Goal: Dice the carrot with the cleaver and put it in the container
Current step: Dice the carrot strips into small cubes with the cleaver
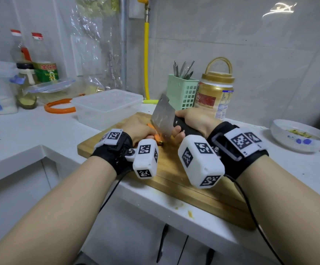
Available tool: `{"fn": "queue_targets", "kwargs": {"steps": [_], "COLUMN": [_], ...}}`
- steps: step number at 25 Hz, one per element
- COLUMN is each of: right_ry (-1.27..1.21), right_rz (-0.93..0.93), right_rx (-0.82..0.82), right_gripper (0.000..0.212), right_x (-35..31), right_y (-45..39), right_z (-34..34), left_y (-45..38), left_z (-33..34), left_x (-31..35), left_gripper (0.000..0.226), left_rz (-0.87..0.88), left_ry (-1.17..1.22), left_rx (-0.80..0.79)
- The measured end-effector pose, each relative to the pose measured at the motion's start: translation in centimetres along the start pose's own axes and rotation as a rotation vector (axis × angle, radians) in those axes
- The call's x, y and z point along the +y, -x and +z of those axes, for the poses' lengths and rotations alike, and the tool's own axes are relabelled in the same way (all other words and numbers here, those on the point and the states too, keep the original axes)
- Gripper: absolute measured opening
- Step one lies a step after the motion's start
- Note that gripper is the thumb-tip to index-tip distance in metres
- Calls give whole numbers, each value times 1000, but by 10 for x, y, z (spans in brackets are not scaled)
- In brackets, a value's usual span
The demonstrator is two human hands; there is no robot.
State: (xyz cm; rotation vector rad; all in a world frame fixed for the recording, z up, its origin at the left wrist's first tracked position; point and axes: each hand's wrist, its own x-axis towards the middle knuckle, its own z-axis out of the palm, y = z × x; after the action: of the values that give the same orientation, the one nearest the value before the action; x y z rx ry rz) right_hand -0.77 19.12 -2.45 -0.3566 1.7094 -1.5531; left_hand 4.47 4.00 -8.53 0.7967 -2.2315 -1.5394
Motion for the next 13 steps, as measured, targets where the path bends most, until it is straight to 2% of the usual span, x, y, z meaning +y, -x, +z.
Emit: {"fn": "queue_targets", "kwargs": {"steps": [5,13], "right_ry": [227,207], "right_rz": [-49,-12], "right_rx": [66,48], "right_gripper": [34,30], "right_x": [-7,-9], "right_y": [-8,-17], "right_z": [11,16], "left_y": [6,3], "left_z": [0,0], "left_x": [5,6], "left_gripper": [24,34], "left_rz": [-3,-19], "left_ry": [4,26], "left_rx": [-14,-15]}}
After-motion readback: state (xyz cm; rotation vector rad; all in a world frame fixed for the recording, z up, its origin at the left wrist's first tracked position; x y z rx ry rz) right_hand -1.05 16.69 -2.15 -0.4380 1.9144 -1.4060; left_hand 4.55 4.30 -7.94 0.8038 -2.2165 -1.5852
